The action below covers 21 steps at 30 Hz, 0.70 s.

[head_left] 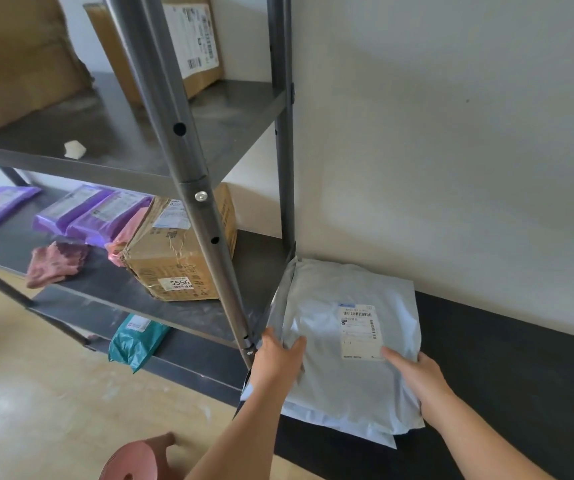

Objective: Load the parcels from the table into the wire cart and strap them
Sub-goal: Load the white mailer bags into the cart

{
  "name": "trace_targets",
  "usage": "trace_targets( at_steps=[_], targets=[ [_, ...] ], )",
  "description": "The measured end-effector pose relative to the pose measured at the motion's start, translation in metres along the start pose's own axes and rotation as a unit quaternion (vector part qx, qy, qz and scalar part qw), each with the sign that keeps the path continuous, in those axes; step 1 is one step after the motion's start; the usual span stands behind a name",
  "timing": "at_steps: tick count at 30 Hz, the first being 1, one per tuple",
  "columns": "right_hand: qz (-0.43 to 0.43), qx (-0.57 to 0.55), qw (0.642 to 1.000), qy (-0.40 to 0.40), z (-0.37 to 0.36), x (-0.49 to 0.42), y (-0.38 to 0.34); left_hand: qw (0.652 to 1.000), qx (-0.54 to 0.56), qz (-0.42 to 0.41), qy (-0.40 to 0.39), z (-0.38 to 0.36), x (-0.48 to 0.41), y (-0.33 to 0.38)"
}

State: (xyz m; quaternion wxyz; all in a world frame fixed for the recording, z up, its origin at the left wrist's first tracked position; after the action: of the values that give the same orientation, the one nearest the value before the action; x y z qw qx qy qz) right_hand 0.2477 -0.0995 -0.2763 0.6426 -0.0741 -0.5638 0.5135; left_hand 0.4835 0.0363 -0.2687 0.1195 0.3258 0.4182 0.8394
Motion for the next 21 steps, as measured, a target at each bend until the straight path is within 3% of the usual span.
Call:
trace_targets(
  at_steps=[10,16,21],
  targets=[
    [-0.015,-0.004,1.000,0.006,0.019,0.014,0.004,0.999,-0.030,-0.008,-0.007,-0.006,0.010,0.004],
    [-0.023,-0.010,0.999,0.023,0.033,0.018,0.019,0.992,0.111,0.020,-0.061,-0.025,0.009,0.005],
    [-0.036,-0.026,0.997,0.065,0.046,0.024,0.029,0.986,0.117,0.028,-0.114,-0.045,0.009,0.006]
  ],
)
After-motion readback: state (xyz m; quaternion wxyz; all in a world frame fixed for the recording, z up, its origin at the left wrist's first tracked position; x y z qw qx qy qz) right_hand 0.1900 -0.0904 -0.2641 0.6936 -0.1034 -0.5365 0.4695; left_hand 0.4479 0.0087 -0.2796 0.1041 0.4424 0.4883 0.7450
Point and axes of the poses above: each hand's wrist, its own x-axis away from the middle knuckle, its own z-axis out of the back of the hand, y = z × x, the point moved 6 cm from there along -x, towards the middle knuckle, and after that the axes turned 13 degrees about x, right-handed, at the moved point
